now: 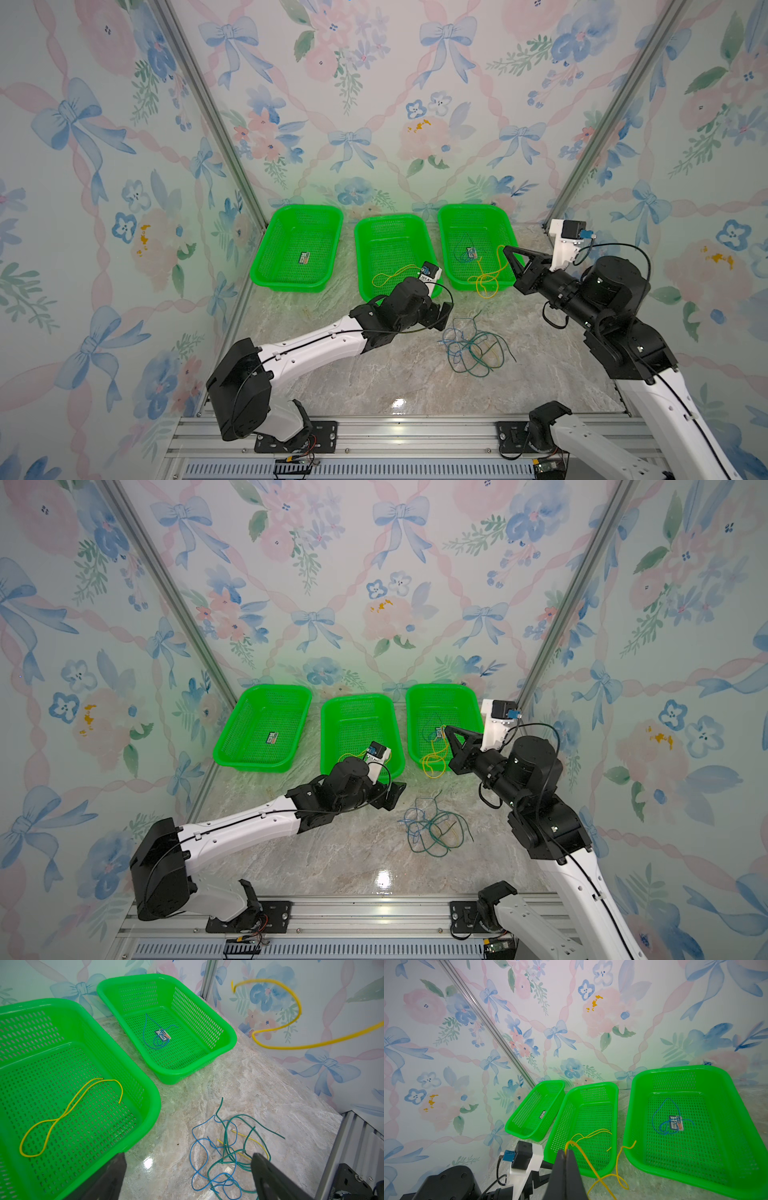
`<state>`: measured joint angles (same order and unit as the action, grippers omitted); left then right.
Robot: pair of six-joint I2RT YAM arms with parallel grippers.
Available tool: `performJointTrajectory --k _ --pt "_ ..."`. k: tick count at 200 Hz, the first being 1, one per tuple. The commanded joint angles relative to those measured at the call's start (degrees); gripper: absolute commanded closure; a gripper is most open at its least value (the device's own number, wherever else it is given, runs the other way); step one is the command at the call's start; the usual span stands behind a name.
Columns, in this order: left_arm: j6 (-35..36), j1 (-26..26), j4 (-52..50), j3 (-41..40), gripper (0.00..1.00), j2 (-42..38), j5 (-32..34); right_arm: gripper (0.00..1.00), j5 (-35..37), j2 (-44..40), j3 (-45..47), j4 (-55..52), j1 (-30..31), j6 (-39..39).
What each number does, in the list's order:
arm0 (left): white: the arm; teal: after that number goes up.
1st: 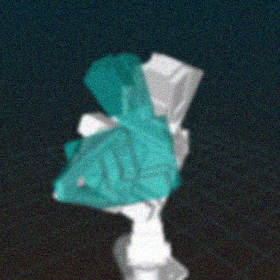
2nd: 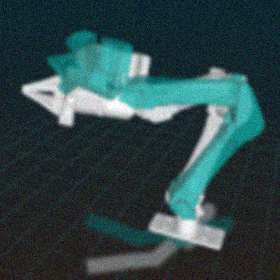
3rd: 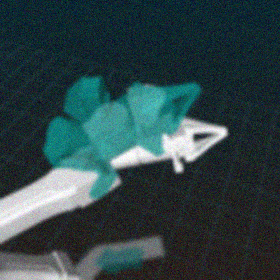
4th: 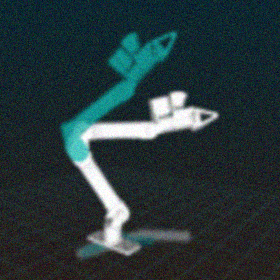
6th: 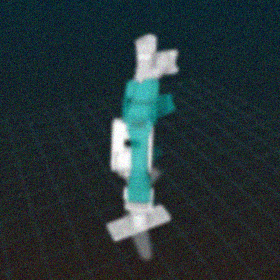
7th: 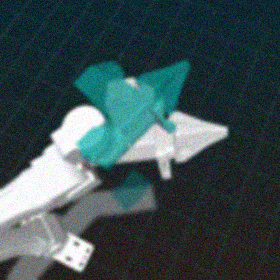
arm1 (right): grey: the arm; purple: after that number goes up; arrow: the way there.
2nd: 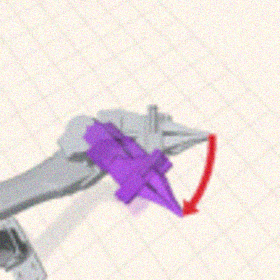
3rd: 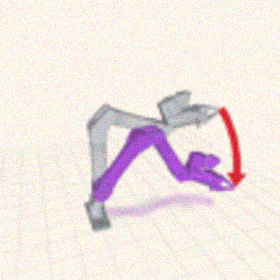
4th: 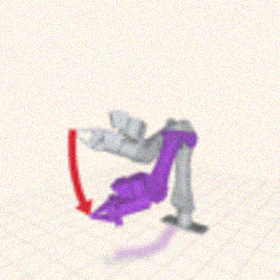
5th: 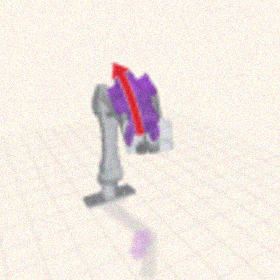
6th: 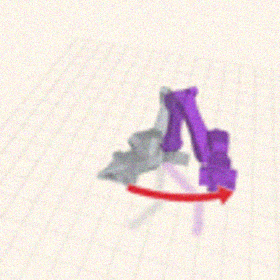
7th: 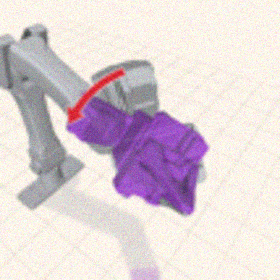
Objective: Untangle and sort cables by color
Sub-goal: Untie the cable, then place the cable in the bin.
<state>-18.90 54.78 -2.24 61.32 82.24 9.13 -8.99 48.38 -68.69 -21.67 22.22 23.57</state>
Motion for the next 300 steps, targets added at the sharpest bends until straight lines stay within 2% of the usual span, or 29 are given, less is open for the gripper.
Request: performJointTrajectory --k 1,48,85,109,137,160,183,196,255,284,300 --pt "5.34 0.36 0.85 -0.90 0.02 -4.64 0.21 1.00 -0.19 0.75 1.42 -1.87 0.09 -3.54" --pt "8.16 0.44 1.02 -2.32 0.02 -8.74 -1.16 1.00 -2.62 2.63 4.83 -0.80 1.05 -5.58" --pt "8.16 0.24 0.84 -5.52 0.02 -13.72 12.13 1.00 -3.66 6.28 3.86 4.14 2.36 -4.95" --pt "8.32 0.25 0.58 -8.86 0.02 -16.93 16.37 1.00 -3.57 11.11 1.89 8.95 4.25 -5.05" --pt "4.34 -0.50 -0.43 -12.51 0.02 -20.61 20.10 1.00 -2.96 19.77 -1.18 14.42 5.90 -5.91" --pt "-1.20 -5.43 -3.05 -13.95 0.02 -22.36 18.29 1.00 -2.62 27.14 -3.75 19.40 6.95 -5.05" --pt "-7.21 -14.50 -6.73 -14.42 0.02 -22.81 9.71 1.00 -2.59 35.48 -7.82 22.63 8.03 -4.57" --pt "-8.42 -17.93 -7.20 -15.22 0.02 -23.33 7.08 1.00 -2.58 40.37 -10.74 23.07 8.52 -4.67" --pt "-9.64 -26.26 -9.21 -18.03 0.02 -23.49 2.32 1.00 -0.25 62.97 -22.98 25.44 9.38 -3.29" --pt "-8.70 -27.26 -9.36 -18.58 0.02 -22.53 1.32 1.00 -0.15 72.34 -29.37 23.36 9.55 -0.47" --pt "-7.92 -27.27 -9.36 -18.60 0.02 -22.23 1.26 0.92 0.03 76.17 -31.70 21.57 9.60 0.48"
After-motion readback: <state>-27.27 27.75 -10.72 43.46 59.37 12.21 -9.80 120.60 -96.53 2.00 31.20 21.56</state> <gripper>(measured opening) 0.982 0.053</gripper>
